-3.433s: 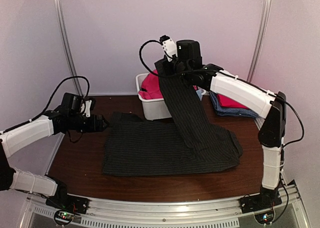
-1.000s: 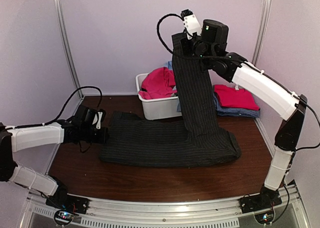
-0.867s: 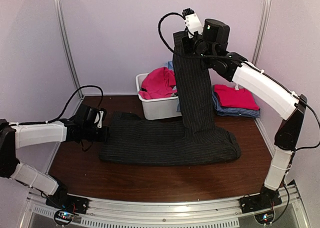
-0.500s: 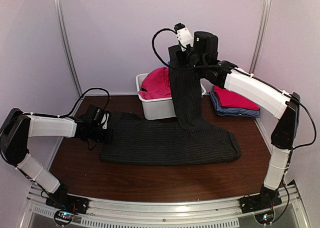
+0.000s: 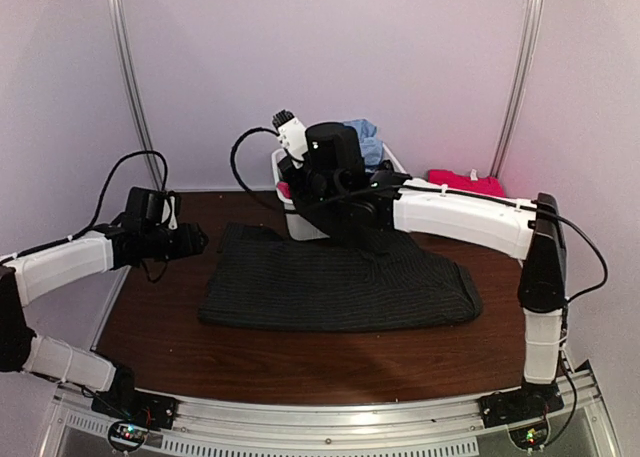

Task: Fold and stack the mixed laundry pile
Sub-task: Adjust the 1/3-folded shirt at the center of the board.

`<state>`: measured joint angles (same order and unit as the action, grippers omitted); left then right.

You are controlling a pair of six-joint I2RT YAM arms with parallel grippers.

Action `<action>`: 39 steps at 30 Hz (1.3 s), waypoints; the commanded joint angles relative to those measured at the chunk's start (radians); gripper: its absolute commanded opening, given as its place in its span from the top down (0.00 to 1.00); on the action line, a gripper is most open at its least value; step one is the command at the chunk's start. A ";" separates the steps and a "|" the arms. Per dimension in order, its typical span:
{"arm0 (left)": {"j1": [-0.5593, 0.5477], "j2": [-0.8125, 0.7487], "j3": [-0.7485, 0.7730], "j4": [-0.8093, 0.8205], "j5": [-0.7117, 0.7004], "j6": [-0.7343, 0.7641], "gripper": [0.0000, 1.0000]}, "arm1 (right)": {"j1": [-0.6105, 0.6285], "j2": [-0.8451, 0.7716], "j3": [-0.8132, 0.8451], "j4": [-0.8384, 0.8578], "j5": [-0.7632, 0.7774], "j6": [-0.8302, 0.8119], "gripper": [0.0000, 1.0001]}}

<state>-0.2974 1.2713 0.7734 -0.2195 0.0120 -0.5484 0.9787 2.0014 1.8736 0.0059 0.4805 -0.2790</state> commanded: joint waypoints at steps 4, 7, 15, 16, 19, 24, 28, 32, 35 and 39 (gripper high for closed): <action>0.113 -0.144 0.018 -0.119 0.053 -0.077 0.27 | 0.085 0.197 0.153 -0.067 -0.007 0.164 1.00; 0.187 -0.178 0.003 -0.134 0.097 -0.100 0.27 | 0.108 0.288 0.232 -0.103 -0.037 0.236 1.00; 0.277 -0.191 -0.065 -0.091 0.187 -0.114 0.27 | 0.144 0.419 0.338 -0.113 -0.140 0.387 1.00; 0.277 -0.189 -0.068 -0.090 0.181 -0.114 0.27 | 0.148 0.425 0.343 -0.109 -0.162 0.406 1.00; 0.280 -0.181 -0.075 -0.082 0.161 -0.115 0.27 | 0.166 0.452 0.366 -0.088 -0.200 0.447 1.00; 0.288 -0.166 -0.081 -0.075 0.150 -0.121 0.27 | 0.189 0.506 0.458 -0.088 -0.247 0.487 1.00; 0.310 -0.168 -0.092 -0.073 0.132 -0.125 0.27 | 0.189 0.497 0.444 -0.066 -0.359 0.499 0.98; 0.316 -0.150 -0.092 -0.068 0.158 -0.124 0.25 | 0.182 0.462 0.427 -0.141 -0.501 0.449 0.52; 0.316 -0.141 -0.101 -0.056 0.200 -0.108 0.23 | 0.160 0.317 0.275 -0.215 -0.586 0.386 0.24; 0.314 -0.115 -0.116 -0.044 0.273 -0.085 0.21 | 0.066 -0.045 -0.151 -0.134 -0.738 0.393 0.09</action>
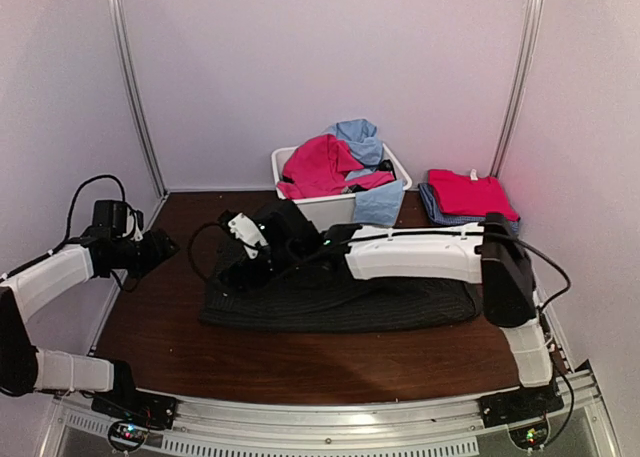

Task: Fold and stack the mixed laundry pile
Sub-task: Adjust the 1/3-folded shirt at the center of the board.

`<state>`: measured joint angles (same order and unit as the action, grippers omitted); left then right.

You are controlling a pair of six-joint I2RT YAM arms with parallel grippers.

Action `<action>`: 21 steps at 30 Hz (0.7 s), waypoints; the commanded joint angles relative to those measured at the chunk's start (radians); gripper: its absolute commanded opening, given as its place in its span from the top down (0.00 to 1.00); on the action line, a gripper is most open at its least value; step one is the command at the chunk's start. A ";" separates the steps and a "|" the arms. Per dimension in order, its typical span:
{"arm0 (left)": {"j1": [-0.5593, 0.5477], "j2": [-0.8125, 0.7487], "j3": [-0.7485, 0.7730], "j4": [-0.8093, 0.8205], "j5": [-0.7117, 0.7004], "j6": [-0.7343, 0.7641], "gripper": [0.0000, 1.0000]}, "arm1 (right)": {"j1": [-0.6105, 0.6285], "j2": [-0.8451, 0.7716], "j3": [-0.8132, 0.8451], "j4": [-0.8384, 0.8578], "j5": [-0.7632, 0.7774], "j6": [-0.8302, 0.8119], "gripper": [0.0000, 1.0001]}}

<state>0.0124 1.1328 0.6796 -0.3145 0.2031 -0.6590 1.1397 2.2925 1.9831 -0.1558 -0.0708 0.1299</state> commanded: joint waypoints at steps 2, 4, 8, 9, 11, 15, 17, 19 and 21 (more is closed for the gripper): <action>-0.008 0.028 -0.030 0.050 0.100 0.035 0.21 | -0.173 -0.469 -0.430 0.045 -0.217 0.019 0.11; -0.036 0.031 -0.033 0.049 0.100 0.048 0.23 | -0.270 -0.555 -0.550 0.011 -0.224 0.045 0.17; -0.131 0.069 0.010 0.027 0.102 0.105 0.30 | -0.446 -0.645 -0.736 -0.049 -0.217 0.076 0.31; -0.162 0.086 0.028 0.019 0.094 0.121 0.31 | -0.481 -0.657 -0.768 -0.056 -0.215 0.077 0.32; -0.220 0.131 0.069 0.004 0.087 0.150 0.32 | -0.520 -0.675 -0.819 -0.071 -0.189 0.080 0.34; -0.305 0.245 0.121 0.013 0.101 0.169 0.36 | -0.586 -0.662 -0.889 -0.095 -0.149 0.086 0.37; -0.339 0.289 0.134 0.018 0.092 0.165 0.37 | -0.612 -0.636 -0.916 -0.096 -0.165 0.113 0.39; -0.359 0.329 0.134 0.027 0.093 0.155 0.37 | -0.619 -0.615 -0.941 -0.109 -0.157 0.134 0.41; -0.372 0.359 0.116 0.035 0.088 0.134 0.39 | -0.619 -0.611 -0.988 -0.091 -0.152 0.159 0.42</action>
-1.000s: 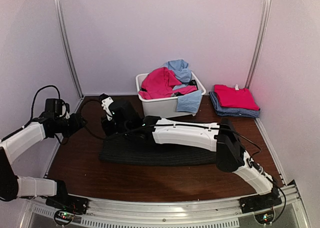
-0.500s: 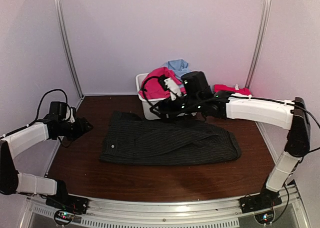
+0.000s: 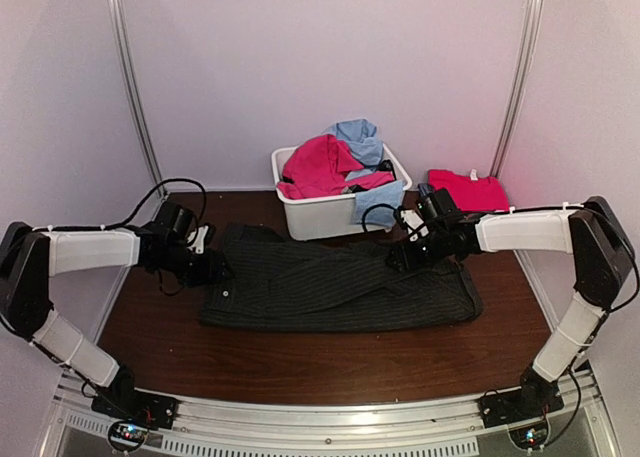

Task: Fold and stack the mixed laundry pile
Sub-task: Adjust the 1/3-folded shirt at the center of the board, then smooth out the 1/3-folded shirt at the center of the board, then move the 1/3-folded shirt to the center of the board.

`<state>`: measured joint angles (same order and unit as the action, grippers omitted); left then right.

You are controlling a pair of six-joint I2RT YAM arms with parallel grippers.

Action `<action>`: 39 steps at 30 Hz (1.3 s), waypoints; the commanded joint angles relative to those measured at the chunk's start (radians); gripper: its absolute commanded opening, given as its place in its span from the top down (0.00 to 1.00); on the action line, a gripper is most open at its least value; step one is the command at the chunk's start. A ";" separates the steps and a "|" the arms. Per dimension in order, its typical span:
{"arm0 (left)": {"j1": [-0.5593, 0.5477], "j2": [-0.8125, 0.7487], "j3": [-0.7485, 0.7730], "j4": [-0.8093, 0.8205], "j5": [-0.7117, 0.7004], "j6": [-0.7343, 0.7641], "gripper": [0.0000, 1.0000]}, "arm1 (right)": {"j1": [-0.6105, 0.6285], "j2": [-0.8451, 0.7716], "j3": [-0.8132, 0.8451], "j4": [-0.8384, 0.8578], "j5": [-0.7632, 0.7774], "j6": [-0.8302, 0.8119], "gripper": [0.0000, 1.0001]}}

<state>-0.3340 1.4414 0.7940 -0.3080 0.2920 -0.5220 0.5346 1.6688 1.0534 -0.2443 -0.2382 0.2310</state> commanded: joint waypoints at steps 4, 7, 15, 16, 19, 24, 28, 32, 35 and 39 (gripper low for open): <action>-0.027 0.090 -0.067 0.044 -0.033 -0.054 0.41 | -0.015 0.020 -0.159 0.034 0.011 0.105 0.44; -0.027 0.090 -0.131 0.041 -0.061 -0.086 0.44 | -0.013 0.015 -0.236 0.051 0.010 0.137 0.45; -0.027 -0.041 -0.231 -0.007 -0.069 -0.115 0.51 | 0.020 -0.151 -0.428 0.057 -0.029 0.207 0.41; -0.027 -0.073 -0.226 -0.029 -0.075 -0.105 0.51 | 0.021 -0.188 -0.442 0.048 -0.037 0.208 0.40; -0.027 -0.146 -0.197 -0.067 -0.067 -0.063 0.47 | 0.019 -0.336 -0.441 -0.002 -0.039 0.209 0.37; -0.032 -0.159 -0.058 -0.117 -0.080 0.027 0.41 | -0.027 -0.468 -0.331 -0.064 0.021 0.185 0.33; -0.058 -0.029 0.056 -0.043 -0.051 0.061 0.41 | -0.055 -0.342 -0.240 -0.067 -0.010 0.136 0.37; -0.108 0.119 0.132 -0.001 -0.031 0.040 0.43 | -0.054 -0.207 -0.219 0.005 -0.108 0.124 0.41; -0.133 0.160 0.104 0.013 -0.027 0.004 0.46 | -0.049 -0.155 -0.234 0.032 -0.143 0.117 0.43; -0.137 0.139 -0.032 0.023 -0.023 -0.082 0.51 | -0.033 -0.138 -0.300 0.052 -0.166 0.130 0.44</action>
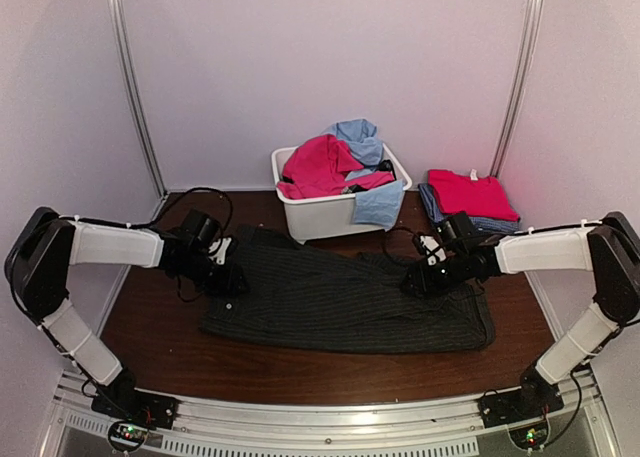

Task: Fold and stack the mixed laundry pile
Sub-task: Move the 1/3-folded shirt to the center of the board.

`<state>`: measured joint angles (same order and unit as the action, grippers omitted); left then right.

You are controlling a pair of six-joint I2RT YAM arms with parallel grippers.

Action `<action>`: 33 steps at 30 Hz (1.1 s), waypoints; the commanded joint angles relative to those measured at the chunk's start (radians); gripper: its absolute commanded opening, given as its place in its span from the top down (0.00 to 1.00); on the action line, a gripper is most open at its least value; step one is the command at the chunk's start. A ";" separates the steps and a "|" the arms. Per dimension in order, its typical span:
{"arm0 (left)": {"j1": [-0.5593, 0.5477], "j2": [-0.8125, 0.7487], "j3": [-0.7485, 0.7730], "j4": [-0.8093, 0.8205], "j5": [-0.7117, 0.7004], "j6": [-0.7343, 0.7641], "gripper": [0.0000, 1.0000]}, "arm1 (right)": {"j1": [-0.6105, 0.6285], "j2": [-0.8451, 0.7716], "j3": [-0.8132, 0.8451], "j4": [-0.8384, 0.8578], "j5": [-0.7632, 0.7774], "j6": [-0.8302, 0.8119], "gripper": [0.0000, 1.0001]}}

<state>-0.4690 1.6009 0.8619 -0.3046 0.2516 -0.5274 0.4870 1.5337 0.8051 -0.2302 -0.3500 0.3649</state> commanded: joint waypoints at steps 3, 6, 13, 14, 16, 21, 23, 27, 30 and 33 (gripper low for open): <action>-0.002 -0.101 -0.238 0.006 0.009 -0.138 0.54 | 0.064 0.001 -0.103 0.045 -0.061 0.020 0.46; -0.002 -0.232 -0.335 -0.048 -0.013 -0.193 0.55 | 0.145 0.000 -0.149 0.047 -0.074 0.067 0.47; -0.001 -0.473 -0.355 -0.174 0.010 -0.198 0.50 | 0.237 -0.198 -0.206 -0.028 -0.171 0.121 0.44; -0.001 -0.484 -0.317 -0.178 -0.021 -0.179 0.45 | 0.215 -0.248 -0.182 -0.054 -0.156 0.102 0.41; 0.007 -0.462 -0.231 -0.165 -0.073 -0.126 0.36 | 0.131 -0.309 -0.110 -0.098 -0.118 0.054 0.37; 0.067 -0.217 0.009 -0.069 -0.053 -0.012 0.27 | -0.079 -0.226 0.019 -0.122 -0.032 -0.079 0.36; 0.074 -0.107 0.116 -0.035 -0.033 0.020 0.26 | -0.108 -0.152 0.058 -0.094 -0.030 -0.104 0.36; 0.076 0.067 0.255 0.025 -0.019 0.035 0.25 | -0.116 0.009 0.145 -0.036 -0.099 -0.150 0.36; 0.091 0.158 0.328 0.043 -0.031 0.028 0.25 | -0.114 0.109 0.200 -0.013 -0.173 -0.167 0.34; 0.114 0.258 0.403 0.038 -0.069 0.041 0.20 | -0.112 0.188 0.245 -0.034 -0.205 -0.195 0.33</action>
<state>-0.3882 1.7729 1.1728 -0.3088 0.2131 -0.5213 0.3733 1.6619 0.9848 -0.2729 -0.4812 0.2310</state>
